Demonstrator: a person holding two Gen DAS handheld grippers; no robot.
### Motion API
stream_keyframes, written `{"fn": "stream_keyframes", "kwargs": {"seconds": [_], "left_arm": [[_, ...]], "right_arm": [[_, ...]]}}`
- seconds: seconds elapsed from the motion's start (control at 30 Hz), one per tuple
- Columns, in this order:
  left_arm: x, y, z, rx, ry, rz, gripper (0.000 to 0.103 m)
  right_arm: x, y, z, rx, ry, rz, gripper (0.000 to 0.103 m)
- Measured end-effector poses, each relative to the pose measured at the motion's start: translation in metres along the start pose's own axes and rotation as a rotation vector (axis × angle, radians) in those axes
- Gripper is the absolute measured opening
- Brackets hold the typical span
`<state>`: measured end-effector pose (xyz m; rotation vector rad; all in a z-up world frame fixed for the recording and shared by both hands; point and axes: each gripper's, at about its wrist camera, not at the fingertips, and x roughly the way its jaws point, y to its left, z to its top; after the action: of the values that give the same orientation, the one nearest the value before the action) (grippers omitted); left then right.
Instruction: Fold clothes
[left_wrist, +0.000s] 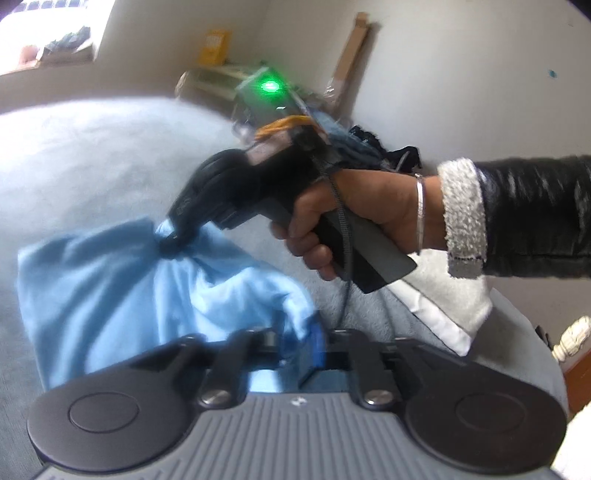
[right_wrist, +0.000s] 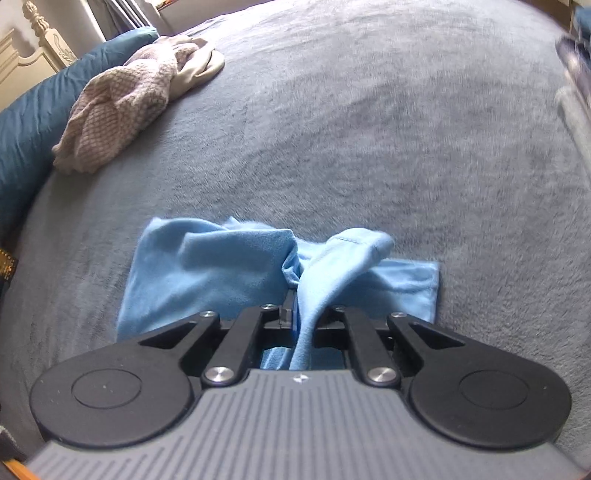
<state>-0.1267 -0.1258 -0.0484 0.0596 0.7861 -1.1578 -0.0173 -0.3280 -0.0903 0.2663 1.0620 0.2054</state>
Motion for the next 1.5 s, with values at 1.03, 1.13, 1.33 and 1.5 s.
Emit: {"fn": "stream_keyframes", "kwargs": {"seconds": [1.03, 1.13, 1.33, 1.5], "left_arm": [[-0.060, -0.008, -0.063, 0.167, 0.153, 0.297, 0.060], [-0.060, -0.009, -0.067, 0.219, 0.156, 0.335, 0.059], [-0.047, -0.008, -0.087, 0.346, 0.236, 0.406, 0.041], [-0.040, -0.011, -0.099, 0.456, 0.259, 0.449, 0.029]], "right_arm": [[-0.144, -0.007, -0.131, 0.310, -0.082, -0.002, 0.047], [-0.140, -0.004, -0.137, 0.273, -0.076, -0.018, 0.044], [-0.138, -0.009, -0.149, 0.268, -0.075, -0.060, 0.039], [-0.130, -0.021, -0.152, 0.337, -0.043, -0.023, 0.036]]}}
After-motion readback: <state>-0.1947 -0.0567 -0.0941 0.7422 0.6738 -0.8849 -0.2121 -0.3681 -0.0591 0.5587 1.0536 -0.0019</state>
